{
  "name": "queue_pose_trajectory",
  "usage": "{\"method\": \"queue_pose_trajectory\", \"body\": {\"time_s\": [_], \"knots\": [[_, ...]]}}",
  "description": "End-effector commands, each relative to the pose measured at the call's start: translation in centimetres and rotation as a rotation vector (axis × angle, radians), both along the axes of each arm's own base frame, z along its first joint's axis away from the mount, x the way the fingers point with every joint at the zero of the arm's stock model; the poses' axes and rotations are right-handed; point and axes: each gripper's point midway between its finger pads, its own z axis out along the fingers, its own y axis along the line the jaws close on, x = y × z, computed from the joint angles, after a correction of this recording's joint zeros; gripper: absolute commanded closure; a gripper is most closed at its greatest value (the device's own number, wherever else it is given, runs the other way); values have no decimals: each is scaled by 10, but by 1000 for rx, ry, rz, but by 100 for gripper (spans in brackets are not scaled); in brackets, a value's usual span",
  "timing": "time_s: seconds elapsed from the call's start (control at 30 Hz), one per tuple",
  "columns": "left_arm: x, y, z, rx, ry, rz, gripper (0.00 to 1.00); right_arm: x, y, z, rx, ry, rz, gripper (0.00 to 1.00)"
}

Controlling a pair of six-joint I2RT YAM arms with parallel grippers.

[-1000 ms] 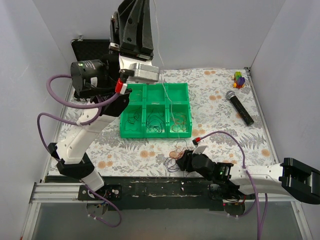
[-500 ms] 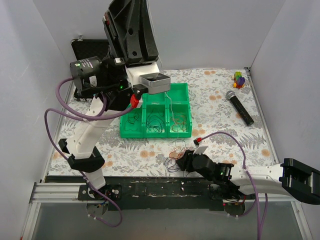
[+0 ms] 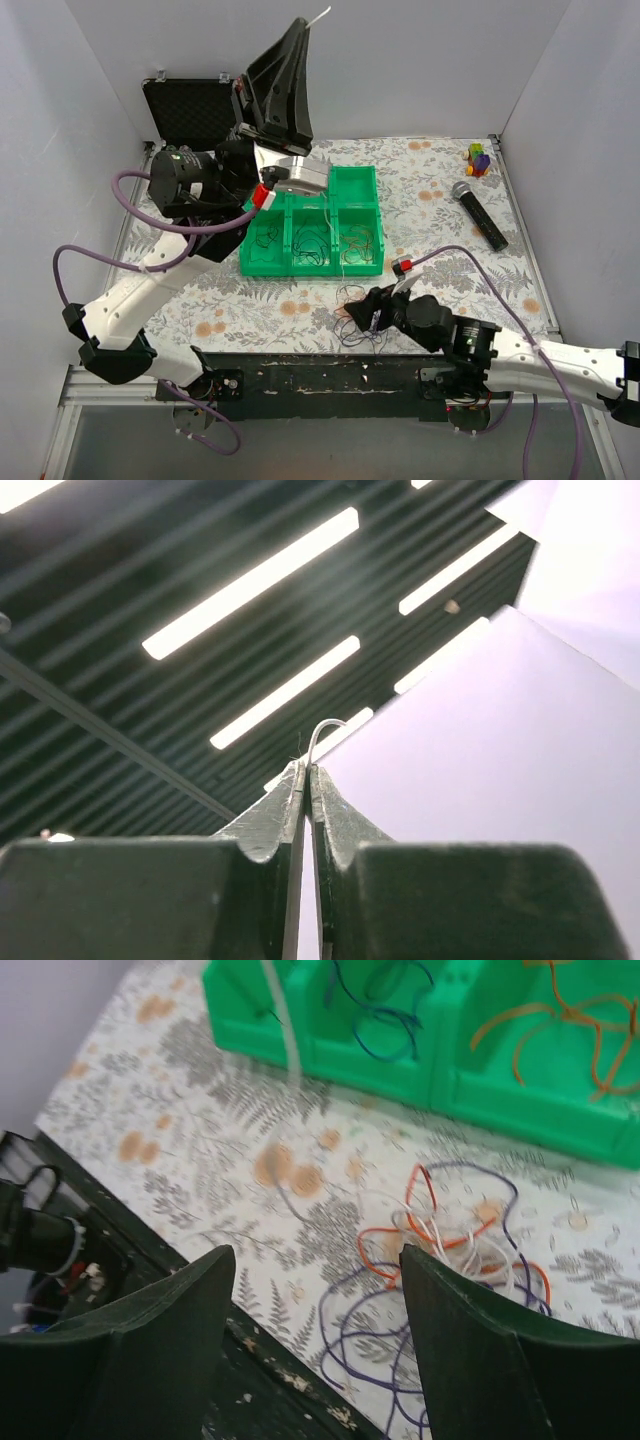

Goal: Untangle the cables

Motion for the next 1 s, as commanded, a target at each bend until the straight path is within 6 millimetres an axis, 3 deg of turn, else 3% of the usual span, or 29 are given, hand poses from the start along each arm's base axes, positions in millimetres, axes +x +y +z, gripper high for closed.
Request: {"method": "queue_pose_trajectory", "body": {"time_s": [0.0, 0.1, 0.2, 0.33, 0.43, 0.67, 0.83, 0.97], "knots": [[16, 5, -30, -15, 171, -42, 98, -2, 4, 49, 18, -127, 80, 23], [20, 2, -41, -5, 208, -63, 98, 2, -1, 55, 23, -155, 56, 21], [20, 0, -43, -2, 223, -76, 98, 11, -2, 74, 40, -240, 33, 20], [22, -1, -41, -3, 240, -87, 99, 26, 7, 91, -1, -324, 17, 18], [21, -2, -42, 3, 239, -86, 99, 42, 18, 88, -60, -327, 7, 18], [21, 0, -43, 8, 249, -83, 100, 82, 14, 84, -70, -292, -53, 19], [21, 1, -43, 5, 251, -83, 100, 85, 38, 84, -21, -268, 46, 20], [21, 2, -41, 6, 254, -79, 100, 84, 50, 69, -27, -206, 78, 23]]}}
